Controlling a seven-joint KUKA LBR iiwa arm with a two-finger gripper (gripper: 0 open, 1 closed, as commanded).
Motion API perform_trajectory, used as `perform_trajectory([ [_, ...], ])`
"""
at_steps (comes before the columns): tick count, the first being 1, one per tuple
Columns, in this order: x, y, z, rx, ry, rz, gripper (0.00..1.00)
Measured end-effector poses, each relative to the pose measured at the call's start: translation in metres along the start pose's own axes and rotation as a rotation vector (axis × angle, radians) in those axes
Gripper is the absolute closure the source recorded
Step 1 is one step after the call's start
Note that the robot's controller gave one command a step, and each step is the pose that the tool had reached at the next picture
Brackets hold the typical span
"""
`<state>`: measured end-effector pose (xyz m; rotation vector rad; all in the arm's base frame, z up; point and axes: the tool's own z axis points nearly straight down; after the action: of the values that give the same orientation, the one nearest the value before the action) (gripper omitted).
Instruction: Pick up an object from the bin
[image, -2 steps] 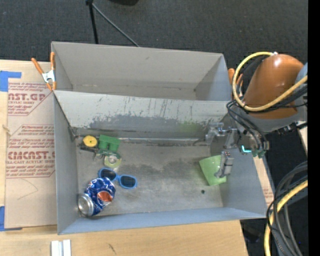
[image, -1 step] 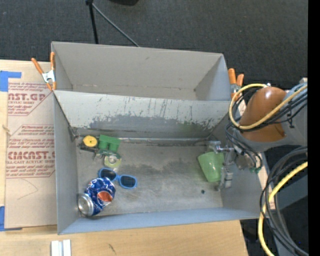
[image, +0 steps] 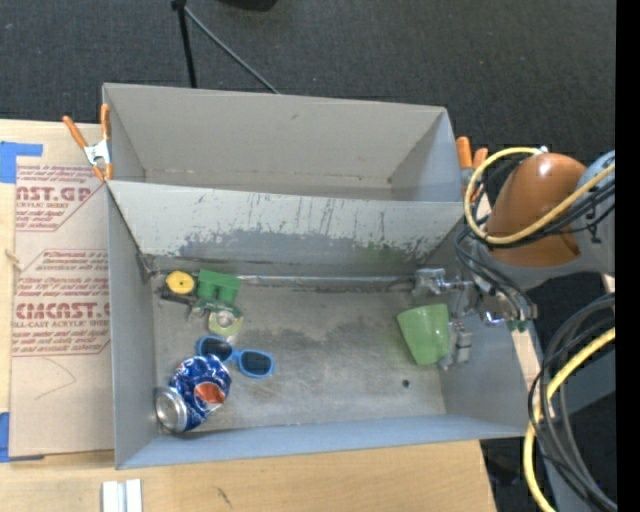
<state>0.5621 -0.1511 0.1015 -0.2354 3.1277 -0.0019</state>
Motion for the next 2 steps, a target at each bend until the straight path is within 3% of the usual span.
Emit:
perform_trajectory([
  [1, 0.01, 0.001, 0.002, -0.002, 0.004, 0.095, 0.0],
  [2, 0.01, -0.002, 0.031, 0.0, -0.003, 0.027, 0.0],
])
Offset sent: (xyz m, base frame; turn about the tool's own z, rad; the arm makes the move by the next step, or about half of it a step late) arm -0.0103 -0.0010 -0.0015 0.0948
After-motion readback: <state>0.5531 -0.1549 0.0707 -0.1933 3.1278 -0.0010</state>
